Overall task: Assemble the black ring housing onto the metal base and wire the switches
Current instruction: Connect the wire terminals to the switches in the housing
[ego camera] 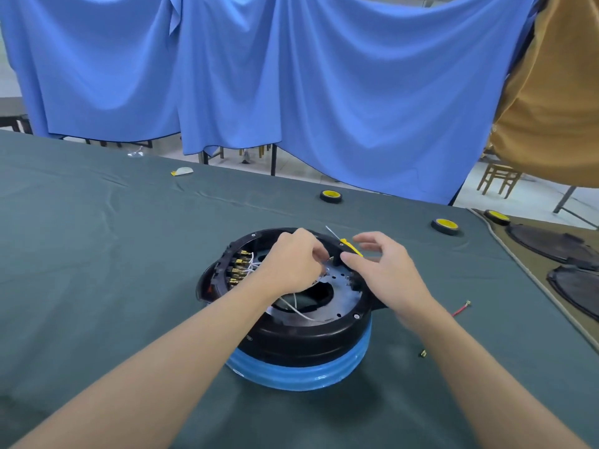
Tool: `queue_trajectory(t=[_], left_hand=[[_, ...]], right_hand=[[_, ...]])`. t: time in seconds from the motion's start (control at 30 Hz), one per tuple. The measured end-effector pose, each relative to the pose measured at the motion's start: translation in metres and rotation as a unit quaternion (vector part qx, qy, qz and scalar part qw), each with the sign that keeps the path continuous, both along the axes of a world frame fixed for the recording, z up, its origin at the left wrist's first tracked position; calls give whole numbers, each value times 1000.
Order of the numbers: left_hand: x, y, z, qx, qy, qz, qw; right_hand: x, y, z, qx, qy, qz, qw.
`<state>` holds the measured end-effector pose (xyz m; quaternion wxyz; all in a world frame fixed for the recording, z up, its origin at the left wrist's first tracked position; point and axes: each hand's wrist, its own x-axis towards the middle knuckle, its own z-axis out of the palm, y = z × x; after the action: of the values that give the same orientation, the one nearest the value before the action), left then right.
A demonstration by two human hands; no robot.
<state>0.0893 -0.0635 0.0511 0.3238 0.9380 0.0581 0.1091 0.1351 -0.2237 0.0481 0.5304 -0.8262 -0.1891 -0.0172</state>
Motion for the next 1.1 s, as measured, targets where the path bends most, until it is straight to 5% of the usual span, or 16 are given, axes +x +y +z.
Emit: queue_trajectory(t=[0.13, 0.57, 1.1], left_hand=[[3, -1, -2, 7, 1, -13, 1000], [7, 4, 4, 45, 4, -18, 999], [11, 7, -1, 115, 8, 88, 989]], right_hand=[[-12, -9, -13, 5, 64, -42, 997], [18, 0, -21, 163, 188, 127, 960], [23, 23, -20, 197, 205, 149, 947]])
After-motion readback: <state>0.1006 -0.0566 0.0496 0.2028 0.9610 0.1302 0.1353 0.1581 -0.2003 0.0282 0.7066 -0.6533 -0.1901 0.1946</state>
